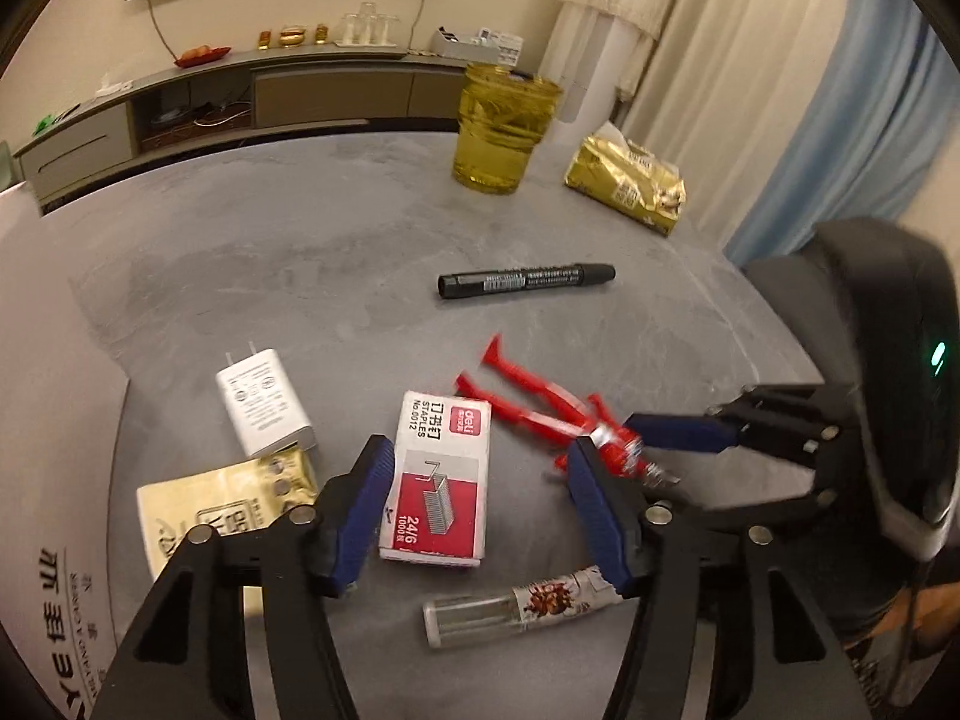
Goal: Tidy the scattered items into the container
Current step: 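Grasp the red toy figure with the right tool while the left tool grasps the red staple box, then carry the toy figure and staple box with both tools over the white box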
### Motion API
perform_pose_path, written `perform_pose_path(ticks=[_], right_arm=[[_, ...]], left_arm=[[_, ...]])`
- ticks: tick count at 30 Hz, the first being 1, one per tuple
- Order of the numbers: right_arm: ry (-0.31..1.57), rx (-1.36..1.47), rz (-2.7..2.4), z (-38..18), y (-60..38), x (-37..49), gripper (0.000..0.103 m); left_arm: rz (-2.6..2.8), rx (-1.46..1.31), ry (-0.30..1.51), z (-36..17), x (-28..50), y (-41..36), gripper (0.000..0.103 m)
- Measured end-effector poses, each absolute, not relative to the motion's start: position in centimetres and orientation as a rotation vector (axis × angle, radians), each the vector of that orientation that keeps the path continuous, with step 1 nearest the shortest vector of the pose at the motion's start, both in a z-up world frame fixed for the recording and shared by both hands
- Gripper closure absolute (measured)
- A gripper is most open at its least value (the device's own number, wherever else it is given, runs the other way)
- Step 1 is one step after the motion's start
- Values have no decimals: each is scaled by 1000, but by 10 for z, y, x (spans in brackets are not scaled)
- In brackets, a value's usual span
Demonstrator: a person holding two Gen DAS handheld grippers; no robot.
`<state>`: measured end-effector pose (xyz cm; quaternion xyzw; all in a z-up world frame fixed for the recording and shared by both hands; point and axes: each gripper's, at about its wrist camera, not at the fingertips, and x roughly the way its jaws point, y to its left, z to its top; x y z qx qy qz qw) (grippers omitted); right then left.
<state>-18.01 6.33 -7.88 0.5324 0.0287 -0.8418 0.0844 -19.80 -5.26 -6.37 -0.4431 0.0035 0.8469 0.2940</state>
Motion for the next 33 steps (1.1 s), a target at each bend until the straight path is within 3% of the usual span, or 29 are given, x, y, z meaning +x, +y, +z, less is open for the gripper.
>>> perform_pose_path(ticks=[4, 10, 11, 12, 13, 24, 33], right_arm=[[38, 1587, -2527, -78, 75, -180, 55], [127, 1514, -2582, -79, 68, -179, 55], [117, 1519, -2582, -79, 69, -179, 58], [106, 1528, -2583, -78, 70, -179, 59], [78, 1535, -2578, -77, 73, -180, 62], [-230, 1497, -2538, -58, 97, -175, 62], [-263, 1446, -2528, -45, 87, -169, 62]], left_arm=[[2258, -1237, 10, -79, -208, -53, 41], [2272, -1201, 85, -81, -204, -51, 41], [2274, -1199, 101, -81, -203, -50, 44], [2284, -1199, 130, -81, -201, -49, 58], [2288, -1200, 157, -81, -200, -47, 64], [2299, -1171, 46, -57, -185, -59, 64], [2292, -1138, -15, -37, -171, -67, 64]])
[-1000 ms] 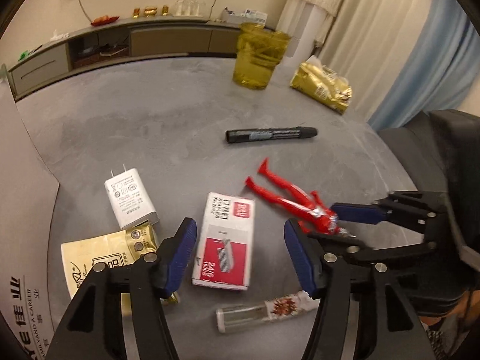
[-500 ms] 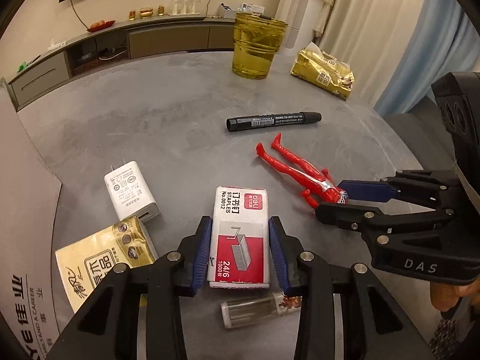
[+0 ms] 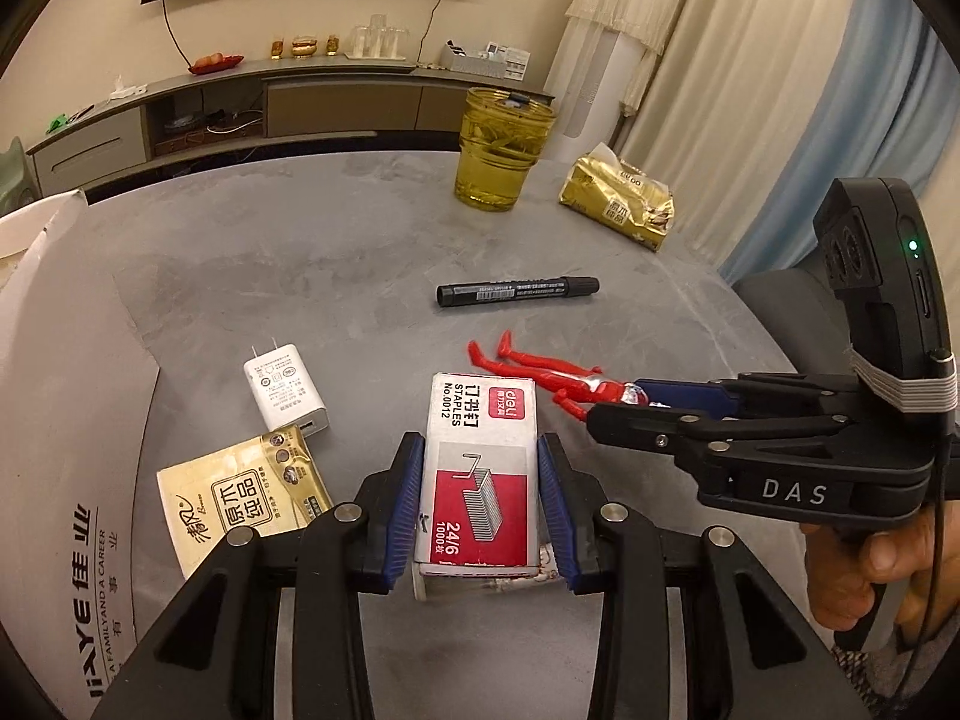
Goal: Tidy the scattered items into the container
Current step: 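Carry the toy figure and staple box with both tools over the white box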
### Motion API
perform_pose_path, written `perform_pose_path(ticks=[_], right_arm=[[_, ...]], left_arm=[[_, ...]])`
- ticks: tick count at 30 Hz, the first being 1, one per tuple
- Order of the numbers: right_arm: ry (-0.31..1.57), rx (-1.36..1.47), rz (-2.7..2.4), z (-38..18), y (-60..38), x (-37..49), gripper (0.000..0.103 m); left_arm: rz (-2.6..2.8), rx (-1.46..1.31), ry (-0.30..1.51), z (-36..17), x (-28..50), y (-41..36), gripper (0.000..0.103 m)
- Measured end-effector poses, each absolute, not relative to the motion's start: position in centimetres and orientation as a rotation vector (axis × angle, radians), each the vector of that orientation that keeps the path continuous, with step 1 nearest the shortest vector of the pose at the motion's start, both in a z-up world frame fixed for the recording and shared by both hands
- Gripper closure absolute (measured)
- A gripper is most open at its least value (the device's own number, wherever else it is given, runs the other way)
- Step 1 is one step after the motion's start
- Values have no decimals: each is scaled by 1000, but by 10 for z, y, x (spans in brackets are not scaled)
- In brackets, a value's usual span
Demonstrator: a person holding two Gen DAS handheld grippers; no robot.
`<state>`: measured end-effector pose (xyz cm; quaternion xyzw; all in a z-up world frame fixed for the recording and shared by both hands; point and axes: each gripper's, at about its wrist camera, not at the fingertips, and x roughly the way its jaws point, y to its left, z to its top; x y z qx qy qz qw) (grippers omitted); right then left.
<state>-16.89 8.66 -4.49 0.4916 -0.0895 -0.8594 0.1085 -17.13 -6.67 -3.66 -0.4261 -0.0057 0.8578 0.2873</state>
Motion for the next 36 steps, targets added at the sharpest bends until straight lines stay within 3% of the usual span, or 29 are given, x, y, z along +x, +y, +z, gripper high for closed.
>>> perform_pose_path(ticks=[19, 36], right_arm=[[-332, 1340, -2514, -22, 76, -154, 63], [-358, 1244, -2487, 1, 58, -134, 63]], left_arm=[[2338, -1082, -62, -6, -142, -93, 64], [2411, -1029, 18, 29, -96, -106, 64]])
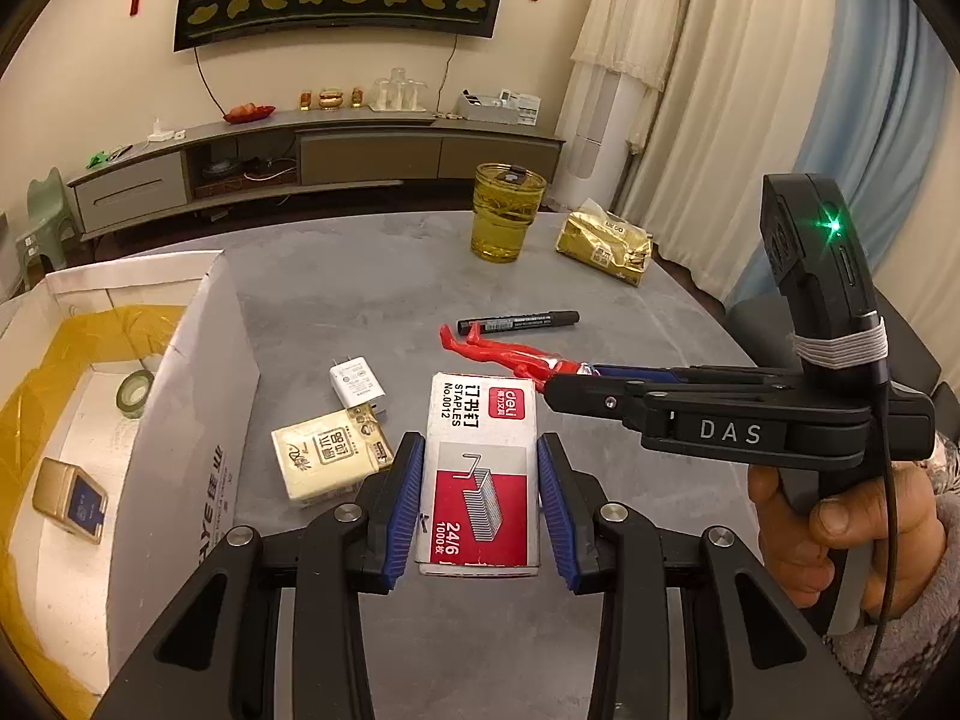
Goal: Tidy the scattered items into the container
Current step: 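Carry the toy figure and staple box with both tools over the white box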
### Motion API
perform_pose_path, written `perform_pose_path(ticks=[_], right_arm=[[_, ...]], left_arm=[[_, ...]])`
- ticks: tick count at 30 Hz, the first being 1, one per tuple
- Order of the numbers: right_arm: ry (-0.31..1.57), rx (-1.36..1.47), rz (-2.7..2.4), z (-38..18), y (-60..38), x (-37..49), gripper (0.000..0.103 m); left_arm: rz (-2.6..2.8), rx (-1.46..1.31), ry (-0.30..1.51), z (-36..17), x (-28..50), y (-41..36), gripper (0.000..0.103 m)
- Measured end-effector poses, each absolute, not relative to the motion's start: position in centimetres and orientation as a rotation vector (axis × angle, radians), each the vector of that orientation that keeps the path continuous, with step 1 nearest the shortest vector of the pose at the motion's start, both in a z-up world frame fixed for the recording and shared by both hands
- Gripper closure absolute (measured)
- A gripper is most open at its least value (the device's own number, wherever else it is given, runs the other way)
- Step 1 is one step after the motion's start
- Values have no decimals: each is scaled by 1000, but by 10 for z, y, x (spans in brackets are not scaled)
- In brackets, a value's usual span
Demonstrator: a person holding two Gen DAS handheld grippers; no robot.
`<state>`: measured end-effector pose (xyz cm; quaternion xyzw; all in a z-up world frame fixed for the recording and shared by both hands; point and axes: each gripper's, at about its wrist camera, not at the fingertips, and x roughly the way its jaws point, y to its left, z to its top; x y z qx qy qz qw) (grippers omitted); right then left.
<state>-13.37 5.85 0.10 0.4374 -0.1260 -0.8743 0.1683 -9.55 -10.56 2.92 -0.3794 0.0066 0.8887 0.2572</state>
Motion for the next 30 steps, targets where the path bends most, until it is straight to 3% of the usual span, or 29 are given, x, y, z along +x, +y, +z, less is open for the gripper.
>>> perform_pose_path(ticks=[30], right_arm=[[-374, 1067, -2455, 43, 30, -100, 63]], left_arm=[[2518, -939, 63, 83, -45, -133, 64]])
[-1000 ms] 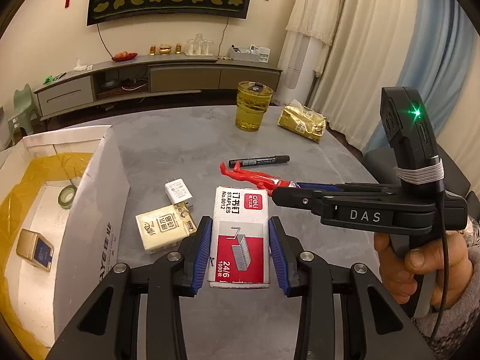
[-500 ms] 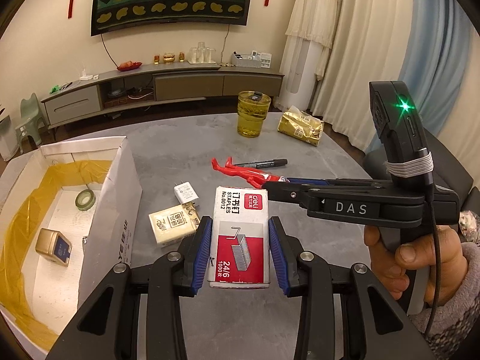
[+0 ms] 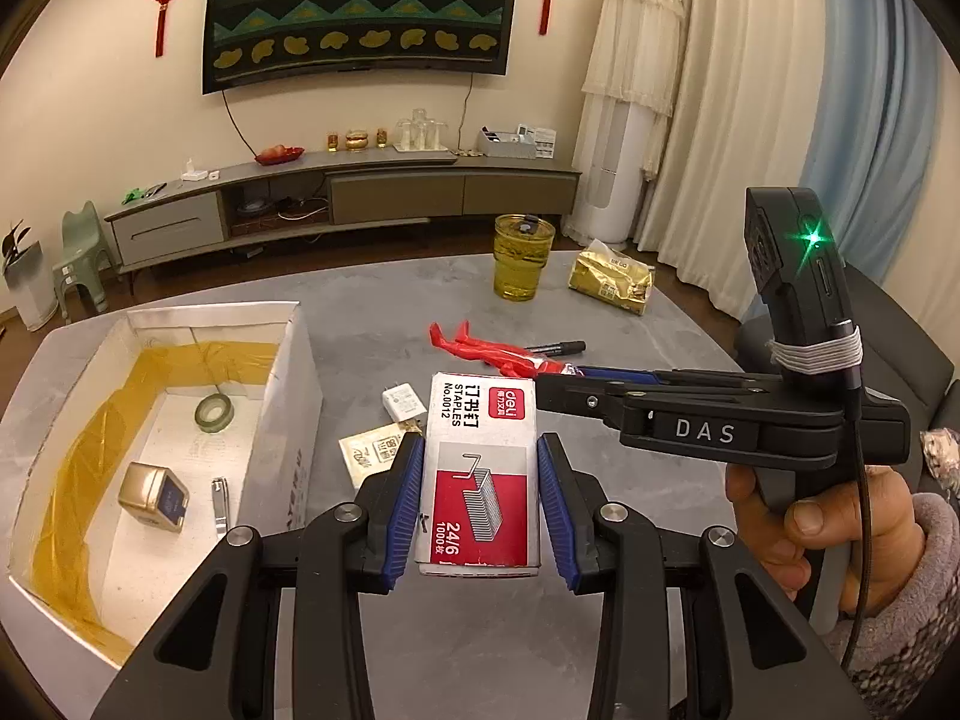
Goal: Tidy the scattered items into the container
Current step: 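Carry the toy figure and staple box with both tools over the white box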
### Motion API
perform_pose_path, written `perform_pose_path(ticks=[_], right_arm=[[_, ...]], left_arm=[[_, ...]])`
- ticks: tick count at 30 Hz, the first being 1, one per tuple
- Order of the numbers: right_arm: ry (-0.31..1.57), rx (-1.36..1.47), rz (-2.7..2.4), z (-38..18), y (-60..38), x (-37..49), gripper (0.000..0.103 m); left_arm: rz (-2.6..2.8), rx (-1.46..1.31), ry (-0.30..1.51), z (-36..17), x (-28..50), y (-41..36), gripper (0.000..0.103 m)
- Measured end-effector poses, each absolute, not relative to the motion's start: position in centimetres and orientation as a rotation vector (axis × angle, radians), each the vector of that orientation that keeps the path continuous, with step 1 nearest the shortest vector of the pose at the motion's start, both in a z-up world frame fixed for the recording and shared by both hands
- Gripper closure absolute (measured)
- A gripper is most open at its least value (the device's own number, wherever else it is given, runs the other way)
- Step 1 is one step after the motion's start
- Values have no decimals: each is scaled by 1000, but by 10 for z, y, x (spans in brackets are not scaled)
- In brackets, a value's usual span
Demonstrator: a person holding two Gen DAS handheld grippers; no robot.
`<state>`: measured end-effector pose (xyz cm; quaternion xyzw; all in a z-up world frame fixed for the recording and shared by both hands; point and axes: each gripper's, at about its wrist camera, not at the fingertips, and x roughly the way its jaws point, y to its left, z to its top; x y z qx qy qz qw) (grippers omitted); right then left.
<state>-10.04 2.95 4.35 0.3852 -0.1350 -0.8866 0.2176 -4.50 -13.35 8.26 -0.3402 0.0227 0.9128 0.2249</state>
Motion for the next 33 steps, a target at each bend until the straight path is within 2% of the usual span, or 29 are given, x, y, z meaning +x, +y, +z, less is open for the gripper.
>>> perform_pose_path(ticks=[33], right_arm=[[-271, 901, -2413, 104, -60, -41, 63]], left_arm=[[2629, -841, -175, 112, -24, -252, 64]])
